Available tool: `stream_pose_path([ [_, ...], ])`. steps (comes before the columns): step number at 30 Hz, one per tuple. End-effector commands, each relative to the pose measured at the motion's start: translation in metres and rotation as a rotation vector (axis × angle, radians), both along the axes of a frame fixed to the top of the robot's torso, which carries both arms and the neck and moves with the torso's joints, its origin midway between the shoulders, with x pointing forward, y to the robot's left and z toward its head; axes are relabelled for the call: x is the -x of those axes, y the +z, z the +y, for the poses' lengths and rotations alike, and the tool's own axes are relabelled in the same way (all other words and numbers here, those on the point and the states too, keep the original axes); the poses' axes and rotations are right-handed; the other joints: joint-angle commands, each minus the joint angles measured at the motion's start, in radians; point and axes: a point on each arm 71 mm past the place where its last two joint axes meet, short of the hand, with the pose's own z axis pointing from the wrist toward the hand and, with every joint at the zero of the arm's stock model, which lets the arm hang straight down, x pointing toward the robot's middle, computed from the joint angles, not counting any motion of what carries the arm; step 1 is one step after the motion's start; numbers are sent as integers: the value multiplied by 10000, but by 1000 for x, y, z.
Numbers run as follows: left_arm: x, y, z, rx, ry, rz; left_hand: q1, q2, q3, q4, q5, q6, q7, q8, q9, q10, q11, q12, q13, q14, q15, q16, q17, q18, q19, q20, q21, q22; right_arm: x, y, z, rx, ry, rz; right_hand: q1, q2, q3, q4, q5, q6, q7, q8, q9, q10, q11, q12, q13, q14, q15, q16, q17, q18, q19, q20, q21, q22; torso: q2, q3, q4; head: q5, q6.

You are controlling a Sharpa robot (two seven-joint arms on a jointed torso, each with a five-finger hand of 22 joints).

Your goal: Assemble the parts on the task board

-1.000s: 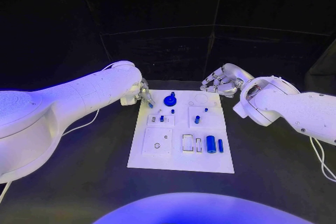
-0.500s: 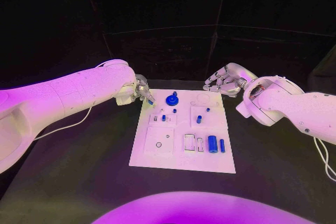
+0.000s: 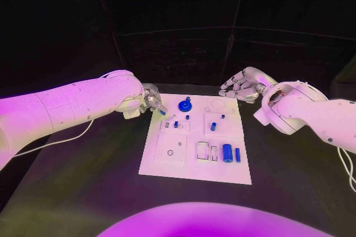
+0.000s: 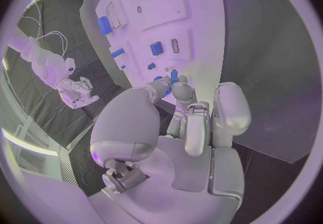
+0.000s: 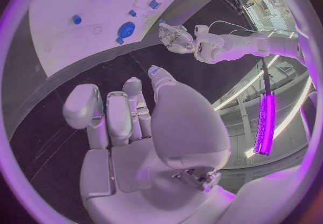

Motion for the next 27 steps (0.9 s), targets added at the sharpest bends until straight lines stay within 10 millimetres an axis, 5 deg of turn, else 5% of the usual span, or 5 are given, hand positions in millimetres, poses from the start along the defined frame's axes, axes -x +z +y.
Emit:
stream_pose_path([
  [1,3,1,-2,406,189,-487,-98,36,1240,-1144,65,52,-21,76,26,112,1,64,40,1056,-19,62,2634,-4,81,-27,67,13,0,2,0,180,101,-145,-11,19,0,44,53,-3,-16,69,10,-58,-42,11,-9,268,-69,-40,2,169,18,-31,-54,-9,12,7,-39,14,4],
  [27,20,-25,-11,185,52,-228,-286,-175,1445,-1148,61,124,-77,201,77,234,-42,142,144,1056,-54,62,2634,-7,112,-57,82,39,0,1,0,216,141,-147,-10,15,-12,51,59,-7,-16,71,9,-68,-42,0,-27,264,-69,-59,-17,169,18,-33,-58,-13,26,22,-50,0,-87],
])
